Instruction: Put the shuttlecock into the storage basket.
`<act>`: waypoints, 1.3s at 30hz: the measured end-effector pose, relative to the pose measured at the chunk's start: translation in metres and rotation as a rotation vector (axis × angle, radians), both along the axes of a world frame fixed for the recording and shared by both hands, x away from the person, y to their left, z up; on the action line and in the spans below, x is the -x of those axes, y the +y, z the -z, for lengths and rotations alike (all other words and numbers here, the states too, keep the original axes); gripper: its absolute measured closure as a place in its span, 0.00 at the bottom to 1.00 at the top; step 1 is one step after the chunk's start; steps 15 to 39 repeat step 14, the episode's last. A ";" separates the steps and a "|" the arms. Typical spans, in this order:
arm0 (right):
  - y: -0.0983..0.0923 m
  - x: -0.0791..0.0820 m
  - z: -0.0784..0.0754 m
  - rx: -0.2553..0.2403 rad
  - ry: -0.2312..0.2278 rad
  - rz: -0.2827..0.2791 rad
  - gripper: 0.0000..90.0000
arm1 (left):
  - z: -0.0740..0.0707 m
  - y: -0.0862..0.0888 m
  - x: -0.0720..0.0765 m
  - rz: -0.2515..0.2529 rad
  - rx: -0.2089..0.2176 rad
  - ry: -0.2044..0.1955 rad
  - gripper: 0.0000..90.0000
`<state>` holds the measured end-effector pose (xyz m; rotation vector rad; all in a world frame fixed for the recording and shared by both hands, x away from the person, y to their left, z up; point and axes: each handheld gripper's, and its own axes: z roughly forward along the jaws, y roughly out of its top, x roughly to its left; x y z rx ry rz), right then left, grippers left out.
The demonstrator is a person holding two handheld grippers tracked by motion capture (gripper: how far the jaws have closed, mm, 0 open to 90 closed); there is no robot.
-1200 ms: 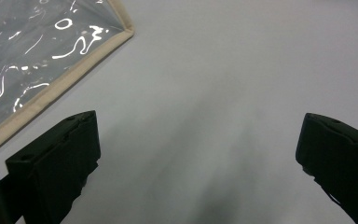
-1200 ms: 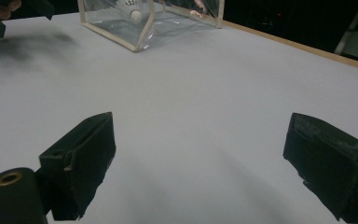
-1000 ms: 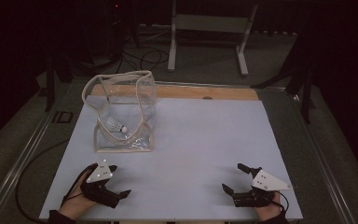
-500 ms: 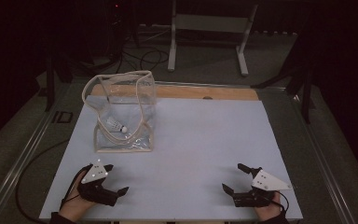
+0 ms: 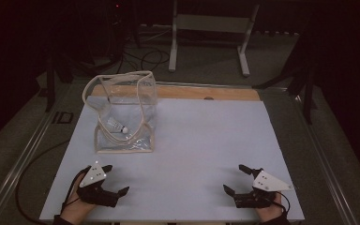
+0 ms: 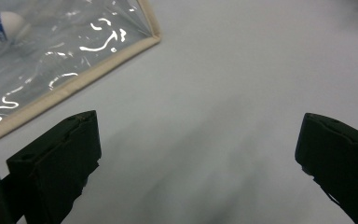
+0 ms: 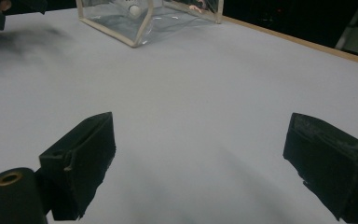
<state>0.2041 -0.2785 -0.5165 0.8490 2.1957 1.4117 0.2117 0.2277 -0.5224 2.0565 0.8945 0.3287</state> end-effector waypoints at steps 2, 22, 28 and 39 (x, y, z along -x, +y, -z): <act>0.000 0.000 0.000 0.002 0.002 -0.001 0.10 | 0.001 0.000 0.000 -0.004 -0.001 -0.001 0.01; 0.000 -0.001 0.003 0.002 0.013 0.003 0.10 | 0.003 -0.001 0.000 -0.012 0.002 0.001 0.01; 0.000 -0.001 0.003 0.002 0.013 0.003 0.10 | 0.003 -0.001 0.000 -0.012 0.002 0.001 0.01; 0.000 -0.001 0.003 0.002 0.013 0.003 0.10 | 0.003 -0.001 0.000 -0.012 0.002 0.001 0.01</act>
